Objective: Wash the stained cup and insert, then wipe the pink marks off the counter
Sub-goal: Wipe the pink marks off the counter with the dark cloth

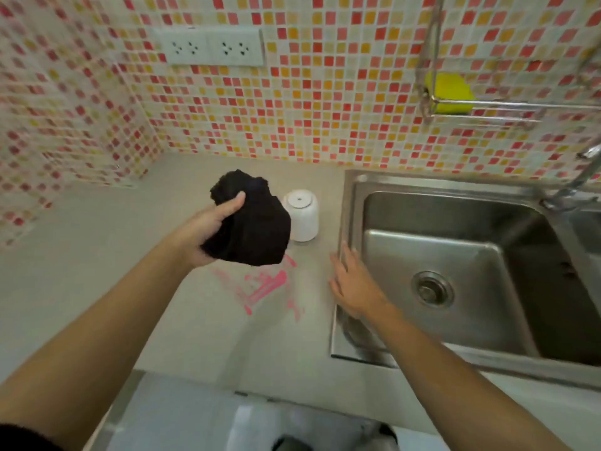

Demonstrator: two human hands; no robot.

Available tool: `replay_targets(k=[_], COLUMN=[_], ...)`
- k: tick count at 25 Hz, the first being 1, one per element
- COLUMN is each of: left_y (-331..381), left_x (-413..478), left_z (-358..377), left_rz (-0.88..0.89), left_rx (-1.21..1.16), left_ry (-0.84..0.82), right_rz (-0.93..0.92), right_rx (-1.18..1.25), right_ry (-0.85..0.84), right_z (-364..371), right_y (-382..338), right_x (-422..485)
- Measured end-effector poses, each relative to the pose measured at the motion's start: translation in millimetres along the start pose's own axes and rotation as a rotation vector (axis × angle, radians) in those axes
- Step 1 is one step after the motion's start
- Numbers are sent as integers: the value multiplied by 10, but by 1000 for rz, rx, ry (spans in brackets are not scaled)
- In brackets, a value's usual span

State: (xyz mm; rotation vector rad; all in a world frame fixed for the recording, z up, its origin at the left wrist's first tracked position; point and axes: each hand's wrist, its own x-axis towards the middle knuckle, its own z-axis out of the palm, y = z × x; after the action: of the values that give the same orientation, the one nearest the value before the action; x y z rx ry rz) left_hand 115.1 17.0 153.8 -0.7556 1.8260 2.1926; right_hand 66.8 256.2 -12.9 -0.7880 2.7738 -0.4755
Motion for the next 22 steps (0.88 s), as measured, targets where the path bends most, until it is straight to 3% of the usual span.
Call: replay_targets(k=[2, 4, 6, 8, 13, 15, 18, 19, 22], left_y=[-231, -549, -999, -1483, -1967, -1974, -2089, -2070, -1785], left_x=[-7, 29, 36, 32, 370, 377, 225, 231, 684], left_z=[-357, -604, -731, -778, -619, -638, -903, -994, -1139], left_rz=[96, 222, 146, 46, 102, 95, 338, 361, 170], left_rx=[262, 747, 1231, 1491, 1474, 1522, 1303, 1201, 901], left_ry=[57, 107, -43, -221, 183, 135, 173, 280, 577], right_rz=[86, 164, 222, 260, 321, 333, 341, 339, 334], right_rx=[-8, -2, -12, -7, -20, -13, 1, 3, 4], right_ry=[-37, -25, 37, 106, 185, 197, 212, 214, 227], right_z=[305, 489, 599, 675, 815, 848, 868, 865, 875], right_y=[-130, -239, -313, -365, -376, -379, -363, -360, -357], right_x=[-15, 12, 65, 94, 136, 153, 137, 129, 128])
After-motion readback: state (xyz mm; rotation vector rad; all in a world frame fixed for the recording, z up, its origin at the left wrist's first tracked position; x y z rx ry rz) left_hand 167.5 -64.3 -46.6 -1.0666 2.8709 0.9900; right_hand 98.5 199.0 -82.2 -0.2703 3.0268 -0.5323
